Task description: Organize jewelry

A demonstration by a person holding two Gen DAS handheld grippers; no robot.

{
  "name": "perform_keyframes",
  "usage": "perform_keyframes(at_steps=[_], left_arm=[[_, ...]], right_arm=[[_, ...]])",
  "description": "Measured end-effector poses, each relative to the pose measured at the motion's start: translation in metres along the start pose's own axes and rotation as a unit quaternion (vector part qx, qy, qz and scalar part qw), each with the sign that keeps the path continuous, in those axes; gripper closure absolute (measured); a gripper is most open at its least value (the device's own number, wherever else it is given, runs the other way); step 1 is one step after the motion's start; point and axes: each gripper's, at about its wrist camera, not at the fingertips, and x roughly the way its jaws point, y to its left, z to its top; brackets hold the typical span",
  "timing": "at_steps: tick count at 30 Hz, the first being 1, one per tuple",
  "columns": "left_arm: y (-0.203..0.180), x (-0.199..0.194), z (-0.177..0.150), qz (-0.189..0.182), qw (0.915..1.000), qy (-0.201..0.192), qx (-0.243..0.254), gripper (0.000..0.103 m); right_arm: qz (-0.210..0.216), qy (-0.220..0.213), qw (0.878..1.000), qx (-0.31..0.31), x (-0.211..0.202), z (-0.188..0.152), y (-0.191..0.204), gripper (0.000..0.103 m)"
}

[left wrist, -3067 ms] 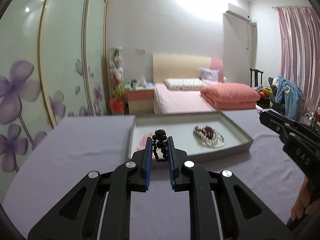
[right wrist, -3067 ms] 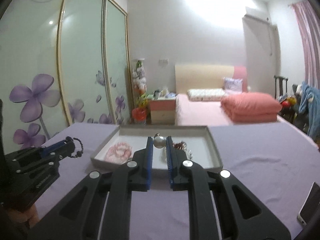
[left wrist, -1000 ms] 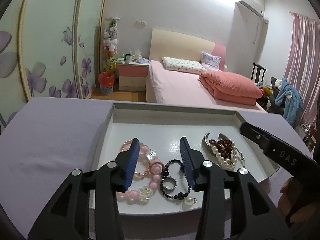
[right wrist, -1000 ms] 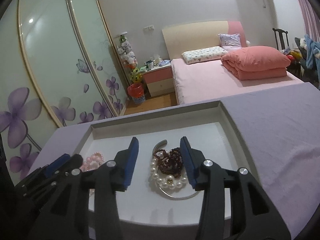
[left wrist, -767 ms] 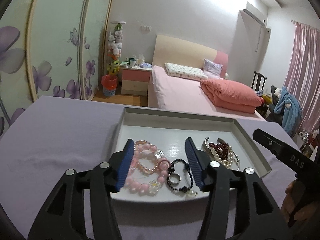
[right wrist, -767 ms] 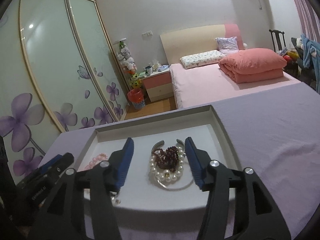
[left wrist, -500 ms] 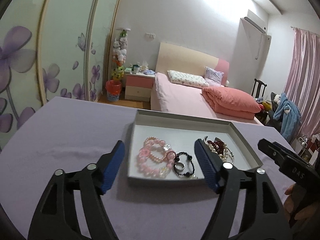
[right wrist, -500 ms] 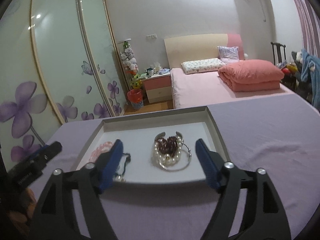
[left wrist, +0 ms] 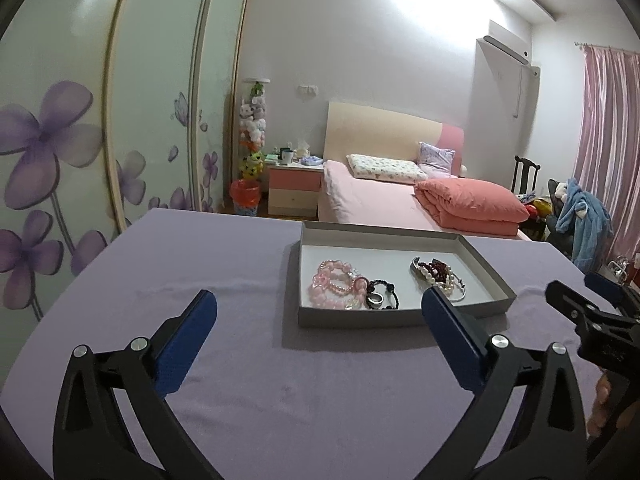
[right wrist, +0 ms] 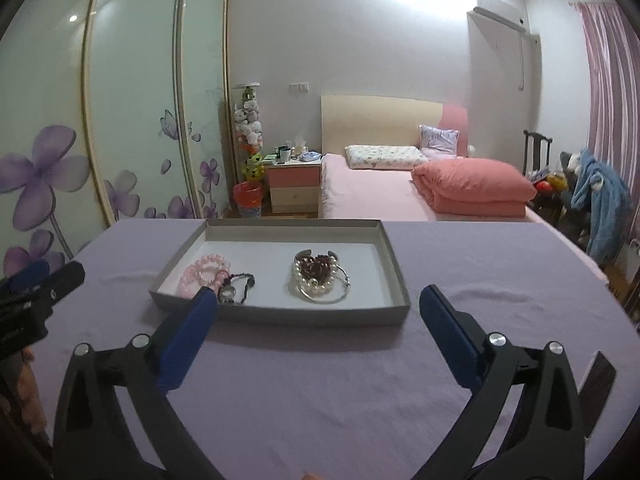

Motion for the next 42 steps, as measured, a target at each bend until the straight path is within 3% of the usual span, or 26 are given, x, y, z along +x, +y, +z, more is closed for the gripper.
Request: perform_keyframes(at_steps=[12,22,42], left_arm=[[-0.017,-0.044,-0.023,0.025,0.9975,-0.06,0.027,0.002],[-0.022,-0.05,-0.035,0.03,0.9974,-0.062,0.023,0.002],[-0.023,-0.056,-0.037,0.028,0.9975,-0.061,0.022,0.002]], right_arm=[[0.011,-0.029,0.999,0.013,-0.049,-0.027,0.001,0.004],[0.008,-0.053,0.999,0.003,-0.062,-0.044,0.007,0.004],[0.013,-0.047,0.999,0.012,-0.06,-0.045,0.007,0.004]])
